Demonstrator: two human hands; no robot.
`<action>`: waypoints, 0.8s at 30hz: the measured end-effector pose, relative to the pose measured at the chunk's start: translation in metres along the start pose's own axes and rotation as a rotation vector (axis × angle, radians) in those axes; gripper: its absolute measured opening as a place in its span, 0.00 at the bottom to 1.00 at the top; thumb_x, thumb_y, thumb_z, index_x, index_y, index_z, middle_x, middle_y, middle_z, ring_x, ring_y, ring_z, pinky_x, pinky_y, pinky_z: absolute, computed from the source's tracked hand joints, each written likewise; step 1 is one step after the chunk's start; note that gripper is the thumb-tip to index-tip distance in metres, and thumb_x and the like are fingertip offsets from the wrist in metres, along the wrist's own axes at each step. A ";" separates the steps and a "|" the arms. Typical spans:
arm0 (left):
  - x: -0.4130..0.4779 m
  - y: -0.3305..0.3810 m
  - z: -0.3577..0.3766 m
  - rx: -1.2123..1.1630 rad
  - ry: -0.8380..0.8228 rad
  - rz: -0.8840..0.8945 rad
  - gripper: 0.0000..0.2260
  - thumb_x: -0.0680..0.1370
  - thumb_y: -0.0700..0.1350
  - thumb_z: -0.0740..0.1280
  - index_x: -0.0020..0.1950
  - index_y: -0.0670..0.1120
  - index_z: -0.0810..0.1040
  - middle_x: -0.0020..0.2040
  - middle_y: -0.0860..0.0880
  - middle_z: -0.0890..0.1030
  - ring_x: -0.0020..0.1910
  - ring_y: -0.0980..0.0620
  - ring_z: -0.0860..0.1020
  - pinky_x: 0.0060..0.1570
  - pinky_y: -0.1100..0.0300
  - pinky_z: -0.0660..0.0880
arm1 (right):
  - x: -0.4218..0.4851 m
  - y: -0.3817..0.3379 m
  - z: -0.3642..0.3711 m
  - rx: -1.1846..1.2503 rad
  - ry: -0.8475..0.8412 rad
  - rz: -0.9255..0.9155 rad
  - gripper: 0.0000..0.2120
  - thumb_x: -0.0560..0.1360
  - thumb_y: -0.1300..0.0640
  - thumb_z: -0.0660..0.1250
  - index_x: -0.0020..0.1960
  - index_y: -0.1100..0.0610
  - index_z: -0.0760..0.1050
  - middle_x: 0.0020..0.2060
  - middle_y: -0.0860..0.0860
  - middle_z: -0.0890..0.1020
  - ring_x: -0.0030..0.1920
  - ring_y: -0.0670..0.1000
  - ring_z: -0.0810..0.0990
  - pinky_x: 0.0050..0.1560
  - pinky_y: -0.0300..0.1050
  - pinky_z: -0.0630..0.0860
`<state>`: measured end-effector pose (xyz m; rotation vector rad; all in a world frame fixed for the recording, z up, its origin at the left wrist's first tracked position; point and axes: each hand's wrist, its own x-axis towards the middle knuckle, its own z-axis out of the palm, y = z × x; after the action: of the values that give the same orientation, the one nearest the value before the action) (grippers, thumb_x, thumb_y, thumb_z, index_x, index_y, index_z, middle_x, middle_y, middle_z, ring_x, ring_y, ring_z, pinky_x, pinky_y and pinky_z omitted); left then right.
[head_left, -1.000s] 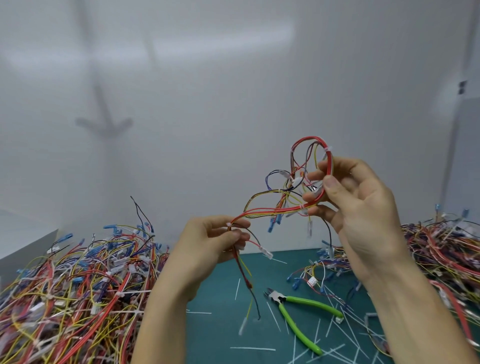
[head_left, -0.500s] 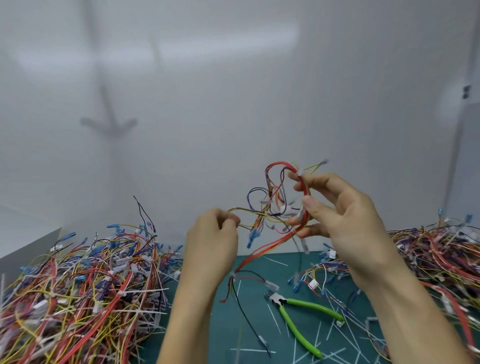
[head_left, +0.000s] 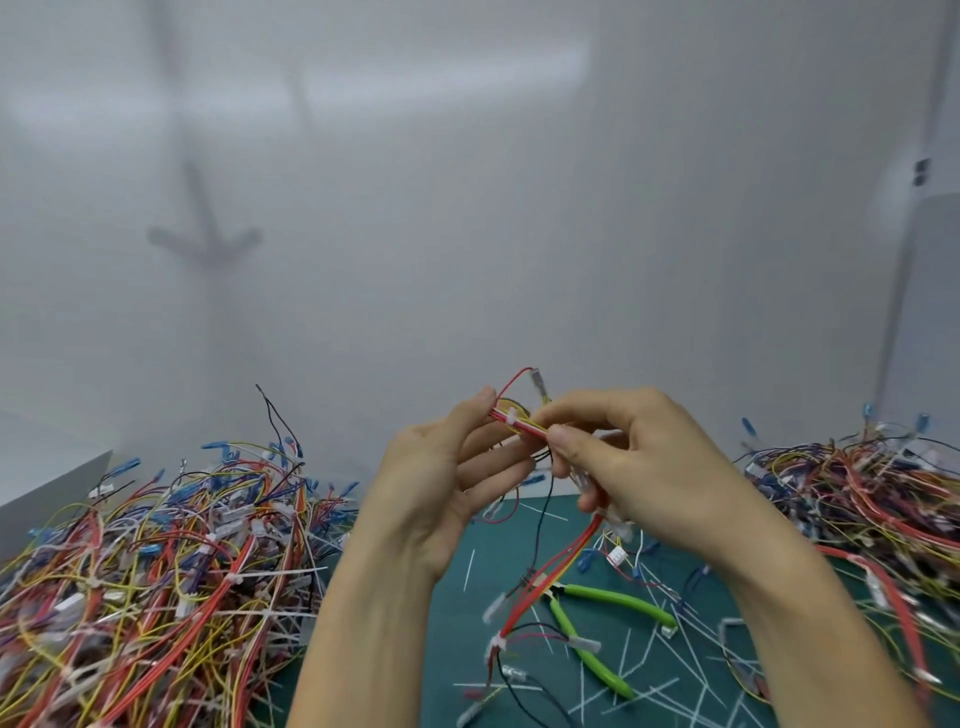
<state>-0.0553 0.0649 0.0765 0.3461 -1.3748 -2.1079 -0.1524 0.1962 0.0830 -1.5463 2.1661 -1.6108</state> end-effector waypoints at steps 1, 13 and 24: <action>0.001 -0.001 0.000 0.069 -0.006 0.001 0.12 0.76 0.47 0.70 0.37 0.42 0.86 0.44 0.41 0.86 0.40 0.46 0.86 0.35 0.59 0.81 | -0.001 -0.001 -0.002 -0.041 0.006 0.008 0.12 0.80 0.59 0.64 0.45 0.47 0.83 0.32 0.49 0.82 0.26 0.46 0.78 0.29 0.36 0.73; -0.005 -0.001 0.006 0.080 -0.185 0.137 0.06 0.79 0.37 0.66 0.56 0.42 0.76 0.47 0.44 0.86 0.38 0.46 0.85 0.38 0.58 0.81 | -0.014 -0.022 -0.010 -0.345 0.111 0.017 0.12 0.79 0.54 0.65 0.37 0.48 0.78 0.28 0.45 0.82 0.30 0.40 0.76 0.35 0.29 0.69; -0.001 -0.029 0.043 -0.354 -0.122 0.210 0.01 0.81 0.36 0.62 0.49 0.40 0.71 0.47 0.41 0.83 0.37 0.50 0.84 0.37 0.64 0.80 | -0.019 -0.033 -0.007 -0.800 0.511 -0.071 0.06 0.78 0.51 0.67 0.53 0.42 0.81 0.51 0.46 0.79 0.52 0.53 0.72 0.38 0.43 0.62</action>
<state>-0.0865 0.1056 0.0692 -0.0686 -1.0225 -2.1673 -0.1245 0.2154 0.1015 -1.4404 3.3675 -1.3184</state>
